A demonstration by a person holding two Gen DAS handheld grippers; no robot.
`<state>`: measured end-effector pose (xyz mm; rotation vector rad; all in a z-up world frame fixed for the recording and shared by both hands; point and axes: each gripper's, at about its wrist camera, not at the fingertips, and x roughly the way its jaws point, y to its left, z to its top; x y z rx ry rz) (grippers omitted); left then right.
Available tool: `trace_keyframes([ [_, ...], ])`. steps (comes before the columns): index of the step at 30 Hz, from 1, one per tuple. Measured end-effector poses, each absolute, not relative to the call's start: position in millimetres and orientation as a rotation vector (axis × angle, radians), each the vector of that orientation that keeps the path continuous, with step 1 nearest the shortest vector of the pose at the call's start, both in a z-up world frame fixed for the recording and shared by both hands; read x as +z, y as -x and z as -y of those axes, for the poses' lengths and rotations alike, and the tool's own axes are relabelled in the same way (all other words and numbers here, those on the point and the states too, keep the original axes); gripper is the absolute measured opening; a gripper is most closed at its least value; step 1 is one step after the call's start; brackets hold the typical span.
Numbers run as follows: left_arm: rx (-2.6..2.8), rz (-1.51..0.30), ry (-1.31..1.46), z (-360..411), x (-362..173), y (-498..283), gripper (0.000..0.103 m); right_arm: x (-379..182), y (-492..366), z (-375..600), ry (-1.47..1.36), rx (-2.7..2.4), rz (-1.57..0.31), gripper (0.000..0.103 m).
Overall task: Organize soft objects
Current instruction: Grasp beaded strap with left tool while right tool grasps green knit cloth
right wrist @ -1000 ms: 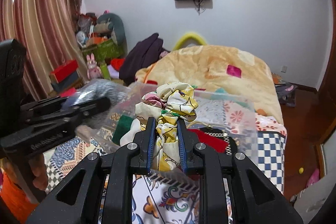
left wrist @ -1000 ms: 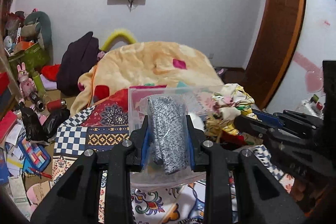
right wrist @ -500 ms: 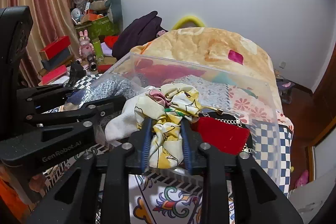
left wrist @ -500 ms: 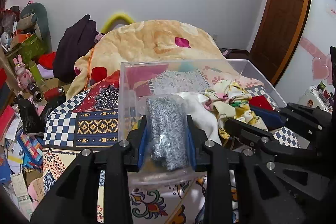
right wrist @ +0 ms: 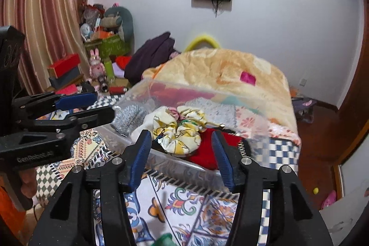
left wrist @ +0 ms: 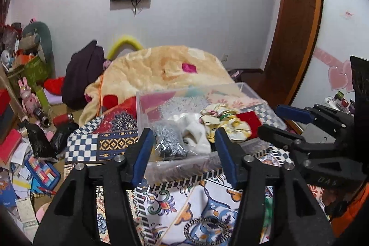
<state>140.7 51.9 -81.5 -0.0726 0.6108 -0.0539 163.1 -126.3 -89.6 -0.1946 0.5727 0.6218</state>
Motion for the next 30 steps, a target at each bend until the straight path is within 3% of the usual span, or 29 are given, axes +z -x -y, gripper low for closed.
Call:
trace_keyframes([
  [3, -0.066, -0.591, 0.071, -50, -74, -125, 0.065, -81, -148, 142, 0.177, 0.599, -0.517, 0.079],
  [6, -0.068, -0.585, 0.078, -50, -73, -112, 0.075, -79, -136, 155, 0.176, 0.589, -0.498, 0.082],
  [12, -0.067, -0.646, 0.074, -46, -92, -99, 0.076, -98, -126, 172, 0.138, 0.582, -0.565, 0.092],
  [22, -0.081, -0.819, 0.053, -30, -161, -82, 0.087, -170, -117, 179, 0.153, 0.546, -0.793, 0.092],
  [30, -0.113, -0.909, 0.098, -22, -198, -82, 0.088, -196, -109, 190, 0.124, 0.524, -0.844, 0.091],
])
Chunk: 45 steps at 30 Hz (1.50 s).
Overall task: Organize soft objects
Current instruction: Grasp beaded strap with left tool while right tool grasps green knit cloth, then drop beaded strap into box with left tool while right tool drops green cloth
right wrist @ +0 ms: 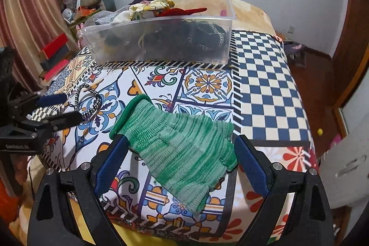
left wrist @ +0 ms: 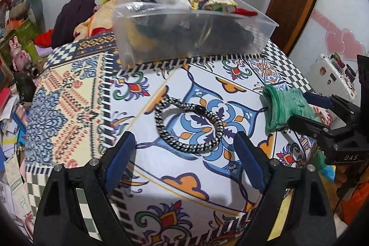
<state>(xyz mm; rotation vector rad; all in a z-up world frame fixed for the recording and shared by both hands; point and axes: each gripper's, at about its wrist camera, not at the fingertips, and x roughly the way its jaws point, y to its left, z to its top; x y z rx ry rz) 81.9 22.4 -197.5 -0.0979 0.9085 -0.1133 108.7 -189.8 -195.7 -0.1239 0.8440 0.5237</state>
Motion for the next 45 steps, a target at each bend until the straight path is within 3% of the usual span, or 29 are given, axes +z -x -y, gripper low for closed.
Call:
trace_keyframes([
  [8, -0.081, -0.879, 0.043, -11, -203, -91, 0.088, -194, -106, 185, 0.167, 0.513, -0.810, 0.057],
  [10, -0.083, -0.867, 0.004, -7, -205, -91, 0.083, -194, -107, 184, 0.162, 0.521, -0.809, 0.049],
  [15, -0.120, -0.840, -0.008, -8, -202, -88, 0.057, -193, -108, 180, 0.153, 0.548, -0.812, 0.036],
  [18, -0.119, -0.841, -0.005, -11, -201, -87, 0.045, -191, -107, 180, 0.132, 0.565, -0.812, 0.033],
  [23, -0.132, -0.849, 0.045, -20, -196, -86, 0.035, -183, -106, 179, 0.118, 0.574, -0.786, 0.030],
  [45, -0.133, -0.639, 0.061, -27, -112, -91, 0.031, -112, -129, 174, 0.069, 0.569, -0.570, 0.030],
])
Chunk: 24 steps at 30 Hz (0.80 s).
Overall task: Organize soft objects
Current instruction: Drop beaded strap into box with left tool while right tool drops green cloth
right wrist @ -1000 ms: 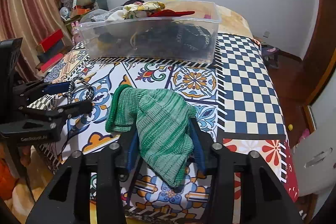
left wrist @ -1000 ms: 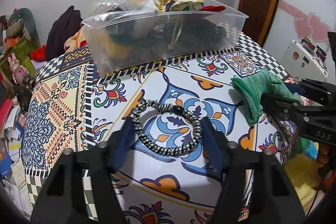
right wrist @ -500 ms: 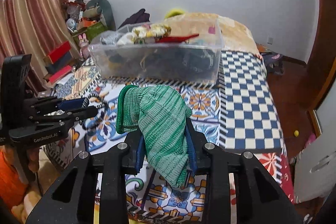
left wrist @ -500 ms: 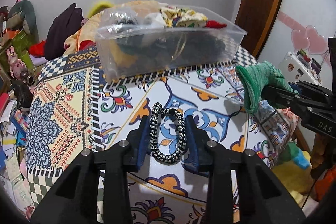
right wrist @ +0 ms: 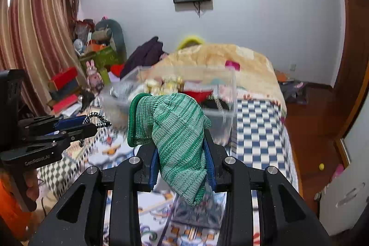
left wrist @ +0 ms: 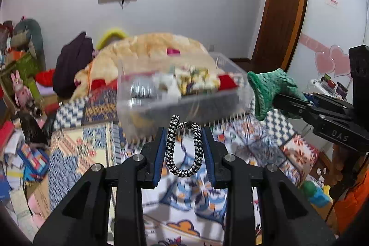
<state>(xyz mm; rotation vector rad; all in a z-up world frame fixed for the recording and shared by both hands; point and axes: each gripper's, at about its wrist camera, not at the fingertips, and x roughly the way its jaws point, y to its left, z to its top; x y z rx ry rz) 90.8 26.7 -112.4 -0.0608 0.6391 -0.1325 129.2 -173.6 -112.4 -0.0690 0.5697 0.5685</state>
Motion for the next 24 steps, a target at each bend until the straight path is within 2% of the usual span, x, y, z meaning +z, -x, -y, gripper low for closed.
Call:
trace_keyframes([
  [12, -0.097, -0.544, 0.075, -37, -76, -133, 0.031, -85, -156, 147, 0.077, 0.557, -0.451, 0.030],
  [24, -0.087, -0.606, 0.081, -34, -98, -188, 0.031, -117, -199, 124, 0.126, 0.531, -0.558, 0.031],
])
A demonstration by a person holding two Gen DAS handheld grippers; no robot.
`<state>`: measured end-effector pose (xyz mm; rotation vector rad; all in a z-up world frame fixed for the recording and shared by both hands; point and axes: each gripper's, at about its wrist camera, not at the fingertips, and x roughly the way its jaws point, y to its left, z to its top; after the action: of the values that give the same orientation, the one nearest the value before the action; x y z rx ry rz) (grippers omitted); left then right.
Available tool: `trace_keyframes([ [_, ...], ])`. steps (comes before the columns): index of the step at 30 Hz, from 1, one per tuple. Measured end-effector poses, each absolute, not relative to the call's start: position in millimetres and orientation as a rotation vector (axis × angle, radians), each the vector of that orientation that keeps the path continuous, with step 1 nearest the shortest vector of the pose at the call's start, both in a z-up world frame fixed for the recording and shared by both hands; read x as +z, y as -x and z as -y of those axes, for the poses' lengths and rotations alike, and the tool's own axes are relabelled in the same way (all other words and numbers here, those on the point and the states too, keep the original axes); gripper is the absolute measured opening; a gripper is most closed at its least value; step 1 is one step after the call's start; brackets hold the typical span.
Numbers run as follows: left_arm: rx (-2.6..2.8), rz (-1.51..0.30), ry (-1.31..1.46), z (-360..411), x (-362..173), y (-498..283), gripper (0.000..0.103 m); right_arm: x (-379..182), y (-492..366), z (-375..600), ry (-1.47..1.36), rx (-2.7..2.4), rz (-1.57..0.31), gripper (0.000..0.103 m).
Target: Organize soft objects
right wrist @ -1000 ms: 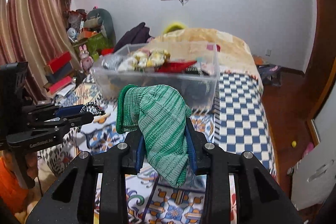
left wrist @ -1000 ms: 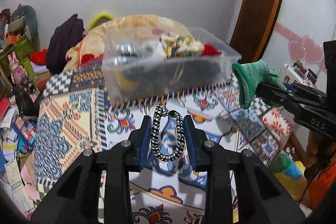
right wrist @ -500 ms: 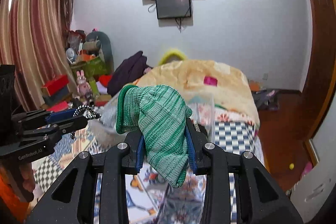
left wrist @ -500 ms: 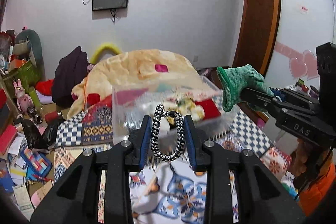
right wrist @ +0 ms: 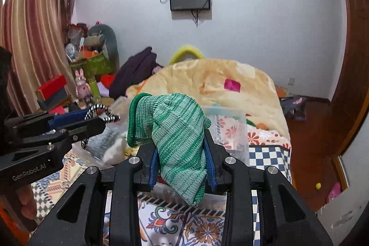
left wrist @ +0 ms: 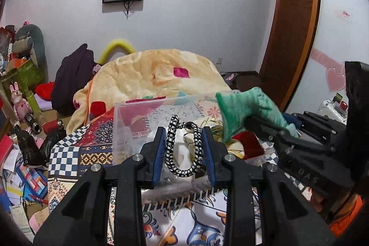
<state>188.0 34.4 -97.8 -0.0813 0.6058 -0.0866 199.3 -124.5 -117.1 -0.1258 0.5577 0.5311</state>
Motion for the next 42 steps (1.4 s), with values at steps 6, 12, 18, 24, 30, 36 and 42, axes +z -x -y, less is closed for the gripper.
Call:
trace_keyframes([
  [6, -0.063, -0.687, 0.081, -34, -121, -210, 0.032, -135, -210, 122, 0.147, 0.518, -0.619, 0.035],
  [12, -0.072, -0.709, 0.105, -37, -129, -207, 0.059, -136, -210, 127, 0.161, 0.516, -0.651, 0.055],
  [18, -0.071, -0.683, 0.079, -34, -120, -195, 0.070, -130, -202, 134, 0.185, 0.504, -0.633, 0.066],
  [24, -0.079, -0.621, 0.098, -38, -96, -170, 0.070, -107, -186, 148, 0.157, 0.517, -0.581, 0.068],
  [30, -0.076, -0.506, 0.087, -35, -54, -132, 0.071, -65, -158, 162, 0.138, 0.523, -0.456, 0.072],
  [36, -0.058, -0.363, 0.074, -30, -9, -88, 0.078, -25, -124, 177, 0.087, 0.541, -0.330, 0.078],
  [42, -0.056, -0.269, 0.068, -22, 19, -54, 0.095, -3, -99, 184, 0.056, 0.573, -0.256, 0.082],
])
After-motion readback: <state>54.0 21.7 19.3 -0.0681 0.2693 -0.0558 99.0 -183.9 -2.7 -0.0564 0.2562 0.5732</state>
